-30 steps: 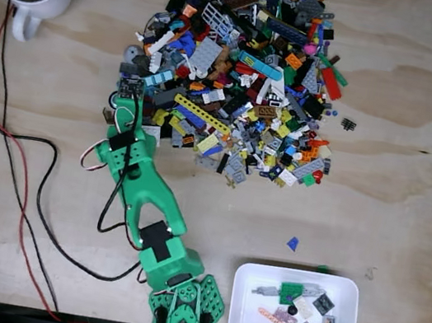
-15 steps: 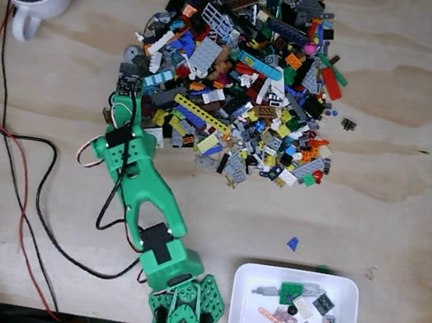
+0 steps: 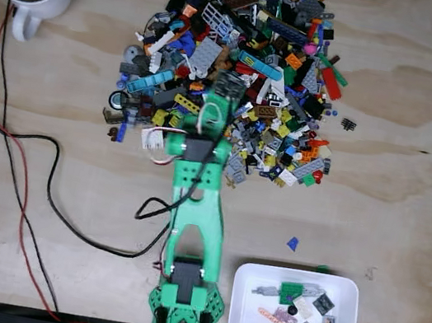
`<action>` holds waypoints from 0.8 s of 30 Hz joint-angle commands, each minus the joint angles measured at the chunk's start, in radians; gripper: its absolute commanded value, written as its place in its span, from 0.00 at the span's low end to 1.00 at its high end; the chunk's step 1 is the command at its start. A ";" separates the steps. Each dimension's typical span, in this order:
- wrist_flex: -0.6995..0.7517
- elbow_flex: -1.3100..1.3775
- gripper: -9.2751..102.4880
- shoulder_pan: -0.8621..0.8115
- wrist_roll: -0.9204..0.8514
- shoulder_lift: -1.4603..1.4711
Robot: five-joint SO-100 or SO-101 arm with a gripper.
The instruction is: Find the closest Lego and put it in the bin.
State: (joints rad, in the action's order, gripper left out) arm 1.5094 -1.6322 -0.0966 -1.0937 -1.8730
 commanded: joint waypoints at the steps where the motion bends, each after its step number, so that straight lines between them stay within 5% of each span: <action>1: 0.018 -0.069 0.22 -0.434 -0.103 -0.178; 13: -0.126 -0.509 0.22 -1.229 -0.416 -0.555; 24: -0.170 -0.577 0.18 -1.428 -0.488 -0.635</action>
State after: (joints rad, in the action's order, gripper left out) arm 1.3576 -2.2227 -1.4864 -1.5693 -2.4605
